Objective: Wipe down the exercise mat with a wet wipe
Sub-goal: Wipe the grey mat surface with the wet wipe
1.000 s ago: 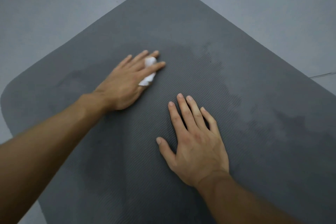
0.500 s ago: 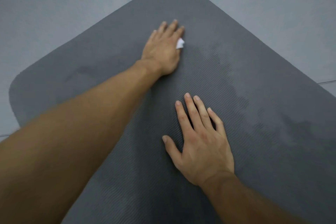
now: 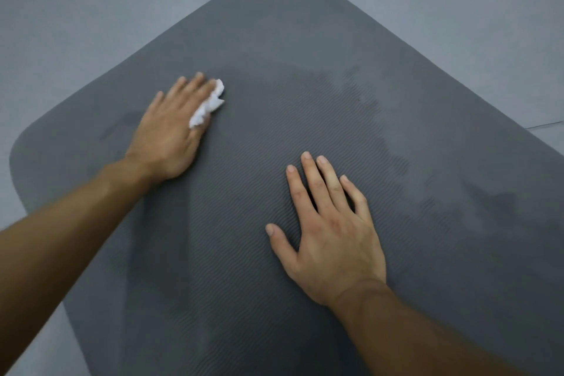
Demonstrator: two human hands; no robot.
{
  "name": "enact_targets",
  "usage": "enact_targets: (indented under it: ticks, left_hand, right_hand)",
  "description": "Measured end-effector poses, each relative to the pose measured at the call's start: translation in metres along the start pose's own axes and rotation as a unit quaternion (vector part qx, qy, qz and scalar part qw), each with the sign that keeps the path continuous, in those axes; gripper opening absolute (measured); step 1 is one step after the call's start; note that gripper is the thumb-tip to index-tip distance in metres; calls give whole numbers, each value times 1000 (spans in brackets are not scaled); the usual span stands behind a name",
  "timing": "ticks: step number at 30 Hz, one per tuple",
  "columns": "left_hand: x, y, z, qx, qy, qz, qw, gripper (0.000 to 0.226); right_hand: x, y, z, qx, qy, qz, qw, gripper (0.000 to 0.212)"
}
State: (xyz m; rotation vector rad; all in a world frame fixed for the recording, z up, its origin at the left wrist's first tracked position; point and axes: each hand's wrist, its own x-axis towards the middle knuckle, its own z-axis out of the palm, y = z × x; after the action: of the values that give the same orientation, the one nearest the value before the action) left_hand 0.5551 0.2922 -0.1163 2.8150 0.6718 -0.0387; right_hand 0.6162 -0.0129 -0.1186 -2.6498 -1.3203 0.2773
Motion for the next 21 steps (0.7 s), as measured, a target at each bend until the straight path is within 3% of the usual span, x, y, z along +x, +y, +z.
enact_targets:
  ticks: [4,9,13,16,18,21]
  left_hand:
    - [34,-15,-9,-13,37,-159,986,54]
    - [70,26,-6,-24,53,-196,979,54]
    - [80,69,5,-16,43,-126,991,56]
    - [65,85,13,-1,10,-11,1000,56]
    - [40,76,13,12,-27,70,997,56]
    - [-7,47,8,26,-62,123,990,55]
  right_hand:
    - [0,-1,2,-1,3,-1,1000,79]
    - [0,-1,1,-8,5,1,1000,79]
    - [1,-2,0,-15,3,0,1000,79]
    - [1,-2,0,-14,7,3,1000,79]
    - [1,-1,0,-12,8,3,1000,79]
    - [1,-1,1,-9,5,-1,1000,79]
